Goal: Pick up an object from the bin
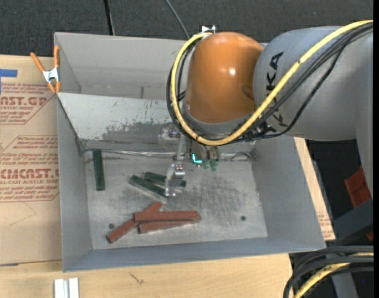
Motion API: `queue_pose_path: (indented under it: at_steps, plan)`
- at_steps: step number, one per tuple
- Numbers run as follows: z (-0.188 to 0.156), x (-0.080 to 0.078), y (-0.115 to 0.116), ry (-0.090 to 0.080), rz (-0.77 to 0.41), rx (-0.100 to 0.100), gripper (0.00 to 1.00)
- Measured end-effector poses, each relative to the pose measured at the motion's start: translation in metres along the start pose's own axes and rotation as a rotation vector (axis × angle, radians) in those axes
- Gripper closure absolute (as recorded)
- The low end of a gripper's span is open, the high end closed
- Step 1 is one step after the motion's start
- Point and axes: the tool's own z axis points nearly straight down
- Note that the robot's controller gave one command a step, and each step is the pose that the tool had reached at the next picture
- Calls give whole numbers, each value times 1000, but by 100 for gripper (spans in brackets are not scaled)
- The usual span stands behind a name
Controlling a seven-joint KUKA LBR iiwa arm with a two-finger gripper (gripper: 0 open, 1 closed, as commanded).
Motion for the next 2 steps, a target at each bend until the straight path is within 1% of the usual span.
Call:
queue_pose_path:
  at_steps: [1, 2]
  plan:
    - [-3, -1, 0, -6, 1, -1, 0]
    - [25, -7, -14, -15, -102, -1, 0]
